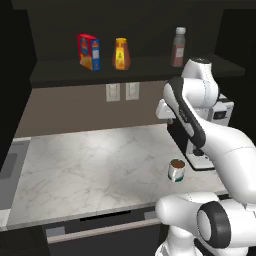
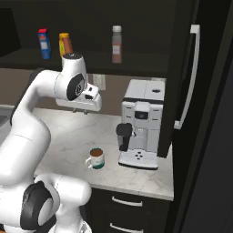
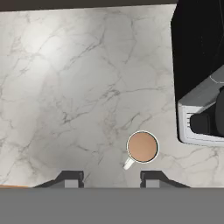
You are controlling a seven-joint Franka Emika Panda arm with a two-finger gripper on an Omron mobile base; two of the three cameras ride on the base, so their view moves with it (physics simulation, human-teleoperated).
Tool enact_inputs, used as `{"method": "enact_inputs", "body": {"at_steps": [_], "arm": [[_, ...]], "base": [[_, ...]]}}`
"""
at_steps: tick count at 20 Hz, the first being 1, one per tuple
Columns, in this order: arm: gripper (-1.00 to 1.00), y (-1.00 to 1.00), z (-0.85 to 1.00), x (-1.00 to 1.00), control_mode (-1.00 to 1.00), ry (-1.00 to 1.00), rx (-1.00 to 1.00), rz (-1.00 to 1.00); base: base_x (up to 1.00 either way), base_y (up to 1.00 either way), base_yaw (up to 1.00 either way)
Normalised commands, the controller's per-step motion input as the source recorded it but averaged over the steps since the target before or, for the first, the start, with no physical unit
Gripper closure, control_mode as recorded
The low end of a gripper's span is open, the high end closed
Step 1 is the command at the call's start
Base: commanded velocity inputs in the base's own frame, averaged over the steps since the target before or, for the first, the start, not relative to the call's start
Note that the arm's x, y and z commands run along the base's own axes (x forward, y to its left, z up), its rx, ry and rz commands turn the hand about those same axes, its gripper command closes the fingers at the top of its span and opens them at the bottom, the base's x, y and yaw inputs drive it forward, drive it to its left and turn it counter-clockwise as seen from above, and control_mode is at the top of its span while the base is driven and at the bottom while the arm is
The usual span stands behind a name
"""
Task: Pick the cinnamon and honey bottle from the cabinet and place them next to the mug.
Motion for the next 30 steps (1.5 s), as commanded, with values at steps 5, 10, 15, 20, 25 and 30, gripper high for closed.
{"method": "enact_inputs", "body": {"at_steps": [5,10,15,20,25,30], "arm": [[-1.00,0.10,-0.07,-0.22,-1.00,-0.01,0.00,-0.02],[-1.00,0.11,-0.07,-0.79,-1.00,-0.04,0.01,-0.03],[-1.00,0.08,0.16,-0.19,-1.00,-0.17,0.01,0.00],[-1.00,0.00,0.69,-0.21,-1.00,-0.31,0.00,0.00],[-1.00,-0.03,0.95,-0.23,-1.00,-0.32,0.00,0.00],[-1.00,-0.08,0.99,-0.21,-1.00,-0.25,0.00,0.00]], "base": [[0.00,0.00,0.00],[0.00,0.00,0.00],[0.00,0.00,0.00],[0.00,0.00,0.00],[0.00,0.00,0.00],[0.00,0.00,0.00]]}}
